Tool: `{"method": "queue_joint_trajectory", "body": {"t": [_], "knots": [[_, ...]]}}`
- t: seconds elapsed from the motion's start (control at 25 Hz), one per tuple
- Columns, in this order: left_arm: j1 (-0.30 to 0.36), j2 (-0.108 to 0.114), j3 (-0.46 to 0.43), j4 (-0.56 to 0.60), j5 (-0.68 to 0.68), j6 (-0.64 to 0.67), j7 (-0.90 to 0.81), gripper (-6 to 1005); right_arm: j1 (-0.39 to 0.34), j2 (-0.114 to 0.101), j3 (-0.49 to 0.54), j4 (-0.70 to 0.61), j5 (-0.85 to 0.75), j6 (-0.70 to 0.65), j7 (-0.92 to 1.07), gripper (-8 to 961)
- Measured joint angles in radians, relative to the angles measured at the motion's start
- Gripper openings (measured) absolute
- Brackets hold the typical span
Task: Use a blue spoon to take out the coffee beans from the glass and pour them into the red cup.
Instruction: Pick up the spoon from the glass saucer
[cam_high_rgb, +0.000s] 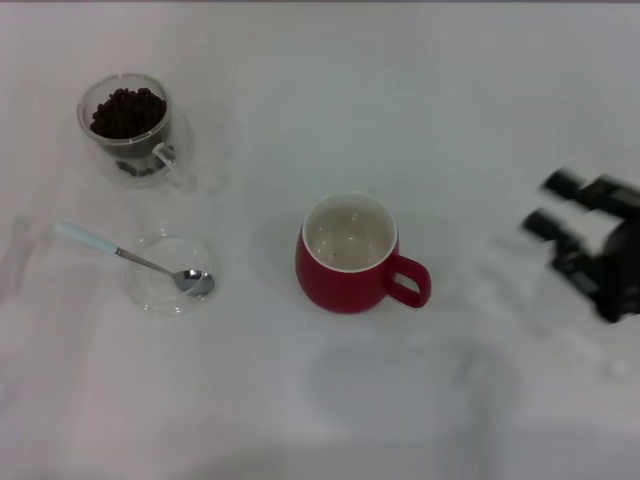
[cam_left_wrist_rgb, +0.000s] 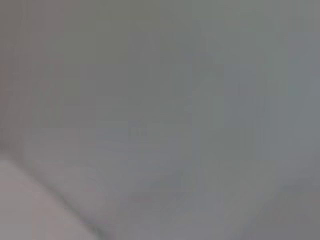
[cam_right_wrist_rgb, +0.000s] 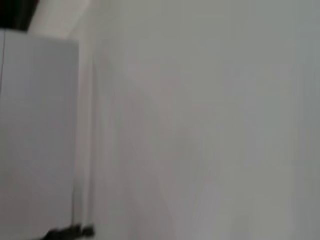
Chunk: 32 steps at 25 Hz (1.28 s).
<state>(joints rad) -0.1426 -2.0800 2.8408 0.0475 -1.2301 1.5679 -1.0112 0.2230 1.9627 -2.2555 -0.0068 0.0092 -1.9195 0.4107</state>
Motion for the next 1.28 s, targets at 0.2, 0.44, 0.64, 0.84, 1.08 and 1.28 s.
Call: {"method": "queue_joint_trajectory", "body": {"t": [0.2, 0.44, 0.64, 0.84, 1.08, 1.28], "knots": [[-0.012, -0.001, 0.000, 0.016, 0.079, -0.137, -0.283, 888, 0.016, -0.055, 0.087, 0.015, 0.000, -0.093, 0.004, 396], [-0.035, -0.002, 0.001, 0.082, 0.112, -0.234, -0.317, 888, 0.050, -0.102, 0.142, 0.029, 0.001, -0.131, 0.050, 397], [-0.094, -0.004, 0.002, 0.107, 0.181, -0.318, -0.336, 887, 0.066, -0.117, 0.156, 0.032, 0.002, -0.136, 0.050, 398], [-0.123, -0.005, 0.002, 0.136, 0.220, -0.360, -0.340, 887, 0.073, -0.125, 0.175, 0.033, 0.002, -0.145, 0.049, 399], [-0.116, -0.006, 0.002, 0.151, 0.234, -0.355, -0.318, 888, 0.076, -0.128, 0.182, 0.034, 0.002, -0.138, 0.050, 399], [-0.095, -0.003, 0.002, 0.168, 0.238, -0.338, -0.290, 888, 0.077, -0.125, 0.191, 0.043, 0.002, -0.136, 0.051, 400]]}}
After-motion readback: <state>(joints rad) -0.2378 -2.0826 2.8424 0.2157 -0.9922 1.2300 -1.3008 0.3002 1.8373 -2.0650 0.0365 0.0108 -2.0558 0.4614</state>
